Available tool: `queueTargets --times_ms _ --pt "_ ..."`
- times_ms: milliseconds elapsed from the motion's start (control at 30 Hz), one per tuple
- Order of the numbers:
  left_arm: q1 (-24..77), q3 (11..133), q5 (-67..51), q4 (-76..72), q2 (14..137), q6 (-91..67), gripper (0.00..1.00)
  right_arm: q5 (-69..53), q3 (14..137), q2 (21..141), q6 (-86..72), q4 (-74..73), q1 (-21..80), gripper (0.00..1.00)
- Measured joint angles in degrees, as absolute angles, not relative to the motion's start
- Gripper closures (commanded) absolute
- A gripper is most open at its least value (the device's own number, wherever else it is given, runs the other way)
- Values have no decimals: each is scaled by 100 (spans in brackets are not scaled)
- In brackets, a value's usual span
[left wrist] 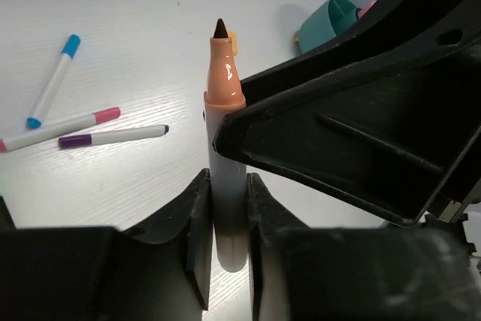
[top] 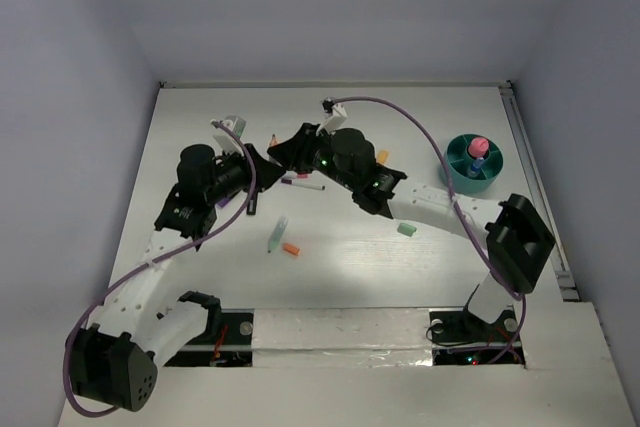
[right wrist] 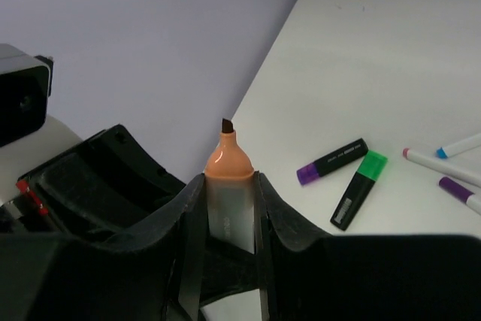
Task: Sort the stationery into containers
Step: Pick up the pen from the center of the board, then close the pen cap on the pen.
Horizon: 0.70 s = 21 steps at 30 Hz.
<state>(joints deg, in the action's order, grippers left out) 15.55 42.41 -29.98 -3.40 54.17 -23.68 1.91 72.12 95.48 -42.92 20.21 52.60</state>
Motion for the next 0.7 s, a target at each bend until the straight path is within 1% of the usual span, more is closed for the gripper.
queueTargets --times_ms 67,133,167,200,267,300,400,467,533,567,600,667,700 --pt "1542 4217 -2934 -283 5343 -2329 100 196 7144 9539 -4335 2112 5264 100" --pt "1559 4202 -2871 -204 5295 -2300 100 222 7057 9511 -4355 2156 5277 91" --pt "1575 4202 -2864 -156 5275 -2279 100 261 6991 9474 -4353 2161 5290 84" --pt "1586 4202 -2875 -115 5262 -2252 100 292 6932 9424 -4351 2165 5299 69" --pt "1636 4202 -2936 -47 5236 -2180 100 373 6803 9290 -4322 2128 5325 52" --pt "1660 4202 -2965 -32 5225 -2141 100 412 6755 9212 -4270 2084 5334 41" --pt "1608 4202 -2882 -58 5164 -2040 100 416 6534 8790 -4023 1686 5334 33" --pt "1586 4202 -2877 -60 5131 -1981 100 405 6313 8379 -3857 1490 5334 33" --pt "1584 4204 -2888 -54 5118 -1931 100 416 6040 7854 -3701 1280 5334 47" --pt "1586 4206 -2893 -56 5118 -1907 100 421 5907 7544 -3586 1188 5334 62" --pt "1584 4211 -2899 -49 5116 -1881 100 421 5798 7293 -3503 1105 5334 83" --pt "1584 4215 -2919 -47 5111 -1837 100 322 5553 6788 -3334 1017 5334 99" --pt "1584 4219 -2934 -38 5109 -1811 100 217 5459 6619 -3225 969 5334 100"
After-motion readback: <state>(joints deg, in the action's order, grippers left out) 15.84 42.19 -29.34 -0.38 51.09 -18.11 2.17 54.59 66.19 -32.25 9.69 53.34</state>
